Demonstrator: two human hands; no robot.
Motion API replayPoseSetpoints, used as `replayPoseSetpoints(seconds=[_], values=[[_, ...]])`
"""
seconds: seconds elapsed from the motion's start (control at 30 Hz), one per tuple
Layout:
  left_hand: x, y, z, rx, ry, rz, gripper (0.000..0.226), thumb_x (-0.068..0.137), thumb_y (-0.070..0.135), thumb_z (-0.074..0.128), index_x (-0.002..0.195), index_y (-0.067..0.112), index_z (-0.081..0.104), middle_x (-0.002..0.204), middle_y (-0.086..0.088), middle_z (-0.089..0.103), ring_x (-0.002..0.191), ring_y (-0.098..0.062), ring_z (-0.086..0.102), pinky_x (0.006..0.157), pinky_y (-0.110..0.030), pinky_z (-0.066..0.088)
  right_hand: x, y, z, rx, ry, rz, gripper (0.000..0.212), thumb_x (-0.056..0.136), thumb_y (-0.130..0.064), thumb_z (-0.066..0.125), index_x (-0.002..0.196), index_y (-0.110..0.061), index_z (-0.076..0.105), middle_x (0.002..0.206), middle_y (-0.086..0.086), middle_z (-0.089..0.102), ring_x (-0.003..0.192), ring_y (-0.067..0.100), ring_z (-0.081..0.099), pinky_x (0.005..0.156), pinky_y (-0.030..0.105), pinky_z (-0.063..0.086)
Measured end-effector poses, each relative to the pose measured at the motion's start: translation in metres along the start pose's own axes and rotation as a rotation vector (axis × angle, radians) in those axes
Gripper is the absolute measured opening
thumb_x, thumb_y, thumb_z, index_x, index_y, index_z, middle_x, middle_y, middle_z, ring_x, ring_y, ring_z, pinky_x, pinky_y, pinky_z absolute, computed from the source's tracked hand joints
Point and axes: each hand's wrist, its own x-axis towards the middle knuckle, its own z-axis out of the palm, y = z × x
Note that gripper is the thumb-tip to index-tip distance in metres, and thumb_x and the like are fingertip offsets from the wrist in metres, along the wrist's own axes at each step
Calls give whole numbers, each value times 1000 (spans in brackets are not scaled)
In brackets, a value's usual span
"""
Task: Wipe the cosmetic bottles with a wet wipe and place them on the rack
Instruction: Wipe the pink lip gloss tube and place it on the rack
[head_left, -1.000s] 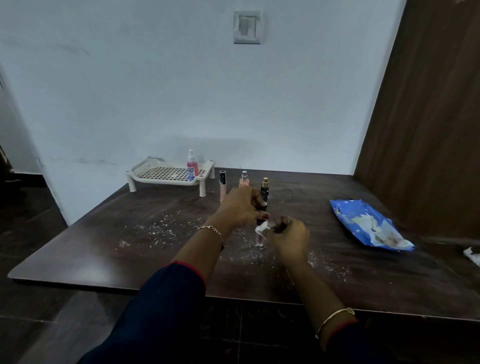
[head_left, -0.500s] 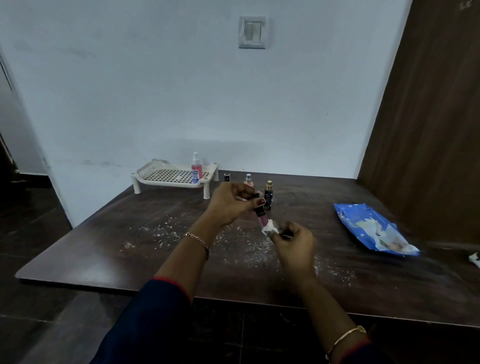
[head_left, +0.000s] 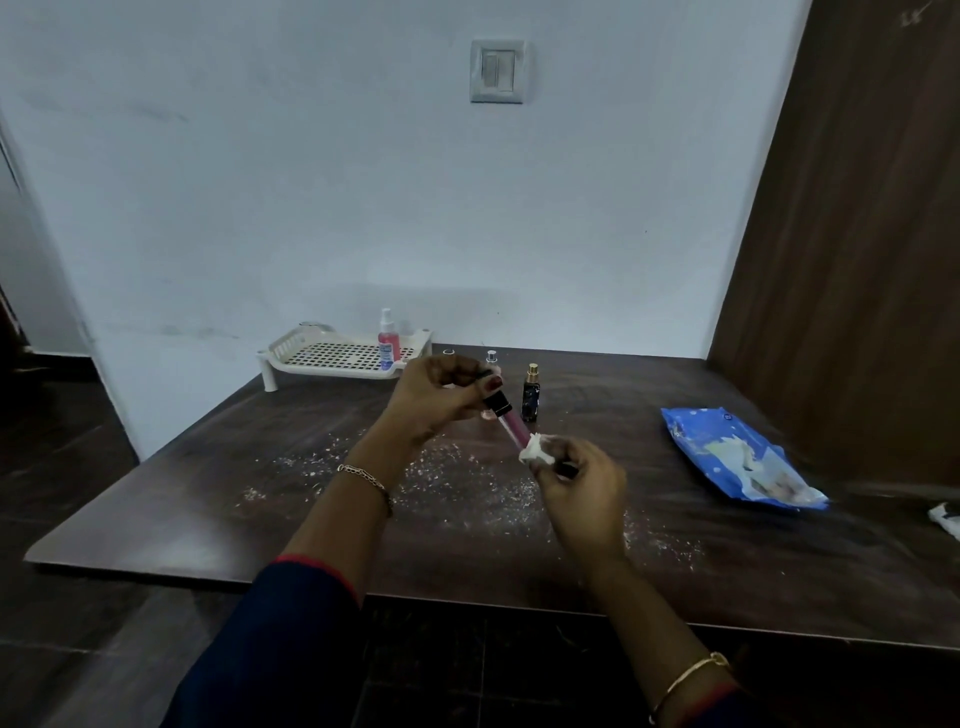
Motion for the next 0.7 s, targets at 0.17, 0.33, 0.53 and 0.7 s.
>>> replayPoseSetpoints(seconds=[0.17, 0.33, 0.53, 0.7], values=[[0, 7, 5, 46, -96, 46, 18, 77, -2, 70, 95, 2, 67, 86, -8, 70, 74, -12, 70, 66, -27, 60, 17, -20, 2, 89, -11, -45, 25, 77, -11, 75, 101, -15, 72, 90, -10, 66, 80, 1, 63, 66, 3, 46], [-2, 7, -2, -34, -75, 80, 18, 78, -2, 69, 96, 4, 67, 88, -8, 70, 77, -12, 70, 63, -23, 58, 18, -16, 1, 51, -34, -71, 25, 77, -12, 74, 101, -14, 72, 93, -8, 66, 83, 5, 63, 71, 11, 51], [-4, 0, -8, -164, -43, 47, 22, 79, -1, 66, 101, 2, 67, 92, -5, 72, 86, -16, 70, 69, -27, 59, 0, -3, 2, 133, 20, 7, 25, 76, -4, 74, 99, -12, 71, 93, -4, 68, 81, 7, 64, 65, 2, 45], [-6, -8, -7, -421, -2, 0, 22, 82, 3, 62, 104, 6, 67, 101, -6, 72, 97, -20, 68, 87, -36, 55, -3, -15, 2, 119, 100, -157, 24, 76, -5, 75, 99, -9, 71, 97, -6, 67, 86, 1, 63, 76, 6, 48]])
